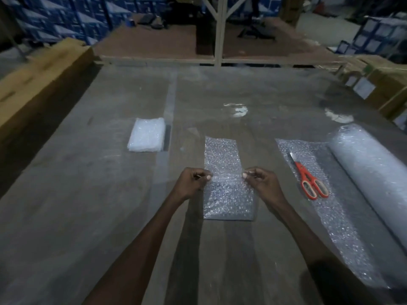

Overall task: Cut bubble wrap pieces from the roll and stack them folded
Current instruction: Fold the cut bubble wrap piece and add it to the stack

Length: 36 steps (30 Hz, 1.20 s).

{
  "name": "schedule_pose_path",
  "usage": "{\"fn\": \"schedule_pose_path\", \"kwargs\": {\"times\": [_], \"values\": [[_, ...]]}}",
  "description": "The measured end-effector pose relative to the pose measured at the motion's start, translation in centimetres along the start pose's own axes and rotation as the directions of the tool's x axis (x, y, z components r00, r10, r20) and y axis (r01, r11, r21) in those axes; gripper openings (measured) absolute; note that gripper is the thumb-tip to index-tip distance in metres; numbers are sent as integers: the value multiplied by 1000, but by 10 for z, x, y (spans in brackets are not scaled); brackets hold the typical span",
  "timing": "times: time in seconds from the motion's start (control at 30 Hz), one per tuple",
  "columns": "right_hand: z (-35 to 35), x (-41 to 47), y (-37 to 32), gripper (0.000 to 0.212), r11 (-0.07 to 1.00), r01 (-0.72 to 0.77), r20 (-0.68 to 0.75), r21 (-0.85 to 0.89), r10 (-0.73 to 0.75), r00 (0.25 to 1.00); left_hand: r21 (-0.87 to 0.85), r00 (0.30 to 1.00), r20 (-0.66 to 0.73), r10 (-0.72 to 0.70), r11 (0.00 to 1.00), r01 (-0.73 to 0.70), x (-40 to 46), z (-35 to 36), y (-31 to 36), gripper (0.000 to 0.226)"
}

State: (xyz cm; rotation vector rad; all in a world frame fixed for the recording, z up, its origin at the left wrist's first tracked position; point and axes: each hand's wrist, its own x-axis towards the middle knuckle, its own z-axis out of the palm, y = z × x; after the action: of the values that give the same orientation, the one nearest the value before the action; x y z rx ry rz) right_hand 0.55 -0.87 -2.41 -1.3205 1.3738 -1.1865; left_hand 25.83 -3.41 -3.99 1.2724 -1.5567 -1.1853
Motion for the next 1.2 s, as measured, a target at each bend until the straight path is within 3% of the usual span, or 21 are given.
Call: {"fn": "schedule_pose_path", "kwargs": {"times": [0.23,0.7,0.73,0.87,1.07,1.2], "values": [[9,58,4,9,998,-56,-61,-34,54,997,-63,990,-128,-61,997,53,57,-14,-7,10],[9,184,35,6,972,-182,-114,-148,166,979,146,970,-220,-106,979,140,173,-26,-28,20],[8,190,38,5,966,-192,-114,-174,174,978,166,969,-223,-102,976,141,180,-26,-30,17],[2,209,56,36,932,-214,-123,-293,186,975,271,974,-221,-57,955,117,201,-20,-32,5],[-3,215,64,31,925,-215,-140,-312,180,974,392,968,-249,-32,910,131,210,-16,-44,8],[-4,192,47,28,885,-198,-222,-422,111,969,487,937,-320,138,873,37,174,-6,-27,29]]}}
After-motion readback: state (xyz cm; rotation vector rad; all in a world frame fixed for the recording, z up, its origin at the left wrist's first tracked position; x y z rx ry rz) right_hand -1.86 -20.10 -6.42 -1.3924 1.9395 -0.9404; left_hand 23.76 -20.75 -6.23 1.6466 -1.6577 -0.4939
